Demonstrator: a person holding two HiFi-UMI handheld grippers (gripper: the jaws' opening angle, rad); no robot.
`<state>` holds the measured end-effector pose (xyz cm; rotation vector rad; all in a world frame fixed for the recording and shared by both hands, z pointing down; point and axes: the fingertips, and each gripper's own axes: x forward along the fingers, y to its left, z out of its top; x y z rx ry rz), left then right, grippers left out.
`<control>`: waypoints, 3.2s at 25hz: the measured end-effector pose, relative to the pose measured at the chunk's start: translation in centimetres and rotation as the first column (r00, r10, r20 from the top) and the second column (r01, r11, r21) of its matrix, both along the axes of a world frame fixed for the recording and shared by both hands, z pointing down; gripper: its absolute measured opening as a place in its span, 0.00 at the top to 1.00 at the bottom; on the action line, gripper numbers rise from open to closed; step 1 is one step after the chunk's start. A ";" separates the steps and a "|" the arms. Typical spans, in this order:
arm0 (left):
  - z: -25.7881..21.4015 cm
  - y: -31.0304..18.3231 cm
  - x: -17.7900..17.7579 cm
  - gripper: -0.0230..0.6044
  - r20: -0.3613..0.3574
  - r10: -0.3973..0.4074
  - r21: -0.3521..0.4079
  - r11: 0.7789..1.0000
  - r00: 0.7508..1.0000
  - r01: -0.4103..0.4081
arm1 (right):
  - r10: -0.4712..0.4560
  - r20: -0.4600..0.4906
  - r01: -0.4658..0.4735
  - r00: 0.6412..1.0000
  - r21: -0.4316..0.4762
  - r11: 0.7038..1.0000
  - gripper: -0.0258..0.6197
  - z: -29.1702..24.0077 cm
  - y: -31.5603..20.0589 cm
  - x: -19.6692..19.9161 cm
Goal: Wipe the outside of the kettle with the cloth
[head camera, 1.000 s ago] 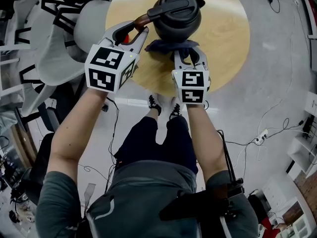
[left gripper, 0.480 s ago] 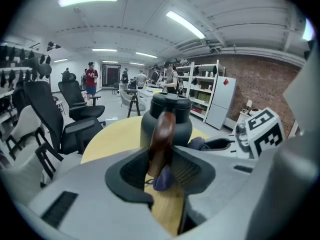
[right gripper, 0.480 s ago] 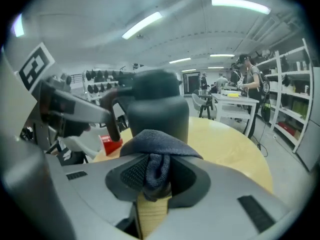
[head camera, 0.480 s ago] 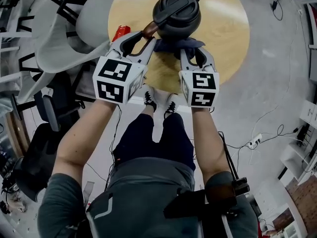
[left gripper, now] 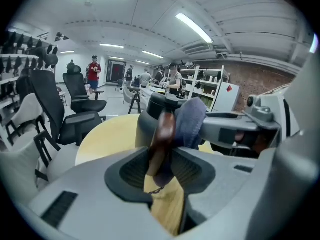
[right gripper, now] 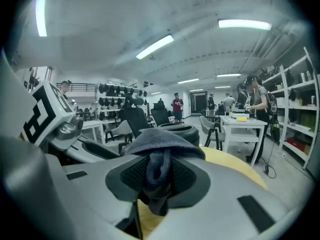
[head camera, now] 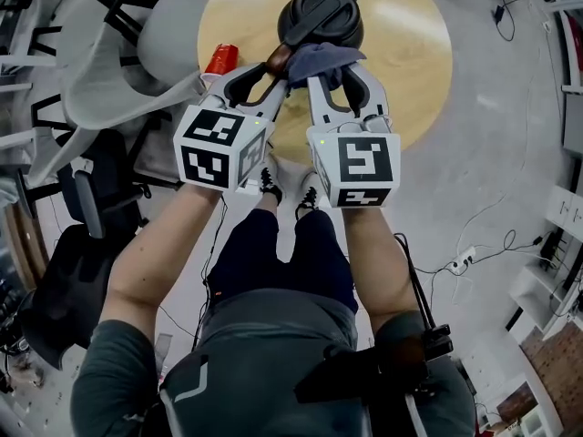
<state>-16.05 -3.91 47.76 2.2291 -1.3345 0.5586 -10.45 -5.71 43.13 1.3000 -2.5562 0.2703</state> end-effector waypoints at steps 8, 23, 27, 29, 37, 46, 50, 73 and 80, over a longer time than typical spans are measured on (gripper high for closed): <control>-0.1 -0.1 0.0 0.76 0.040 0.038 0.044 0.998 0.999 -0.039 | 0.055 0.012 -0.055 0.998 -0.016 0.998 0.79 3.1 0.9 -0.6; -0.1 0.0 0.0 0.76 0.051 0.060 0.061 0.996 0.997 -0.063 | 0.059 -0.095 -0.084 0.994 -0.289 0.954 0.80 16.6 0.7 -0.1; 0.0 0.0 -0.2 0.76 0.047 0.065 0.062 0.996 0.997 -0.068 | 0.026 -0.099 -0.055 0.995 -0.312 0.948 0.79 16.2 0.9 -0.1; 0.1 0.2 -0.4 0.76 0.050 0.063 0.065 0.996 0.997 -0.066 | 0.026 -0.063 -0.045 0.998 -0.309 0.950 0.79 14.7 1.2 0.0; 0.4 0.2 -0.5 0.76 0.053 0.047 0.054 0.997 0.998 -0.050 | 0.037 -0.016 -0.038 0.999 -0.056 0.998 0.79 4.5 0.9 2.9; 0.2 0.4 -0.5 0.77 0.034 -0.006 0.109 0.994 0.999 0.002 | 0.030 -0.007 -0.030 1.000 0.021 0.999 0.79 3.7 -0.6 4.2; 0.1 0.2 -0.3 0.77 0.026 -0.031 0.135 0.990 0.999 0.027 | 0.014 -0.021 -0.014 1.000 -0.016 1.000 0.79 6.8 -0.6 4.6; -0.5 4.9 -3.7 0.85 0.003 -0.121 0.129 0.984 0.993 0.119 | -0.101 -0.131 0.077 0.986 -0.182 0.980 0.79 12.4 1.0 4.7; -5.9 8.0 -2.3 0.92 -0.041 -0.067 0.156 0.985 0.997 0.073 | -0.113 -0.045 0.106 0.993 -0.137 0.985 0.79 3.2 3.6 7.4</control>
